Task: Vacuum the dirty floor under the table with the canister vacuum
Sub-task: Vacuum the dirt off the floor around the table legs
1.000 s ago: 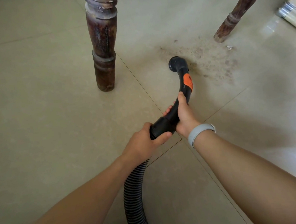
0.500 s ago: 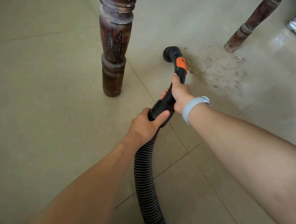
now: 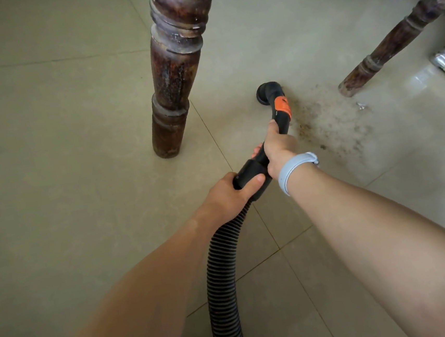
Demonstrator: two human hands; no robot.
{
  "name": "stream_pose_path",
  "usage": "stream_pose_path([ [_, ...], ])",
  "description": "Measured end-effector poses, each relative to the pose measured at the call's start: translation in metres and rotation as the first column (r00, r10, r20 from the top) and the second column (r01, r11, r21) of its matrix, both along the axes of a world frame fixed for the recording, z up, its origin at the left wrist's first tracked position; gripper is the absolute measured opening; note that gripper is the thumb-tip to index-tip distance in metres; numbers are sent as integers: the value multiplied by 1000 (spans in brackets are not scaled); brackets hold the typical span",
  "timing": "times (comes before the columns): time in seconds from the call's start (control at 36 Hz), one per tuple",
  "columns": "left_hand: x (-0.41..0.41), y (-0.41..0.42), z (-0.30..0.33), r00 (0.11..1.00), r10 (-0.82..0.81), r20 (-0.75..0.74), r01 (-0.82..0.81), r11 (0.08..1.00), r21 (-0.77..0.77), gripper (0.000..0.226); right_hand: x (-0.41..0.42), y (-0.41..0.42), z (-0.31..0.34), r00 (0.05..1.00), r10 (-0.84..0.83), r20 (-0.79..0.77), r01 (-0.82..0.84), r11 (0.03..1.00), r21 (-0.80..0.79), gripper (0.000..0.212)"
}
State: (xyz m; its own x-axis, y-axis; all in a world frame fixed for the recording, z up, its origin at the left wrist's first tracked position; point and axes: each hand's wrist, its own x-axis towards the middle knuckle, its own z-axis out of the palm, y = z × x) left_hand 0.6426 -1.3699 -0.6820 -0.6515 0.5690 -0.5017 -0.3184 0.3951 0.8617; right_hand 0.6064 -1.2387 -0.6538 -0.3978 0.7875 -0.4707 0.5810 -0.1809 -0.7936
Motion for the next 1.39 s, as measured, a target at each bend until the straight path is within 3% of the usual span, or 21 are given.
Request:
stream_pose_path([
  [0.53, 52, -4, -4, 987, -159, -18, 160, 986, 49, 33, 70, 6, -8, 994, -112, 8, 112, 994, 7, 39],
  [1.17, 98, 10, -1, 896, -415, -161, 400, 909, -115, 42, 150, 12, 5, 943, -331, -25, 331, 943, -31, 43],
  [1.39, 106, 22, 3, 861, -472, -187, 441, 878, -186, 55, 167, 24, 7, 923, -384, -10, 382, 921, -78, 42],
])
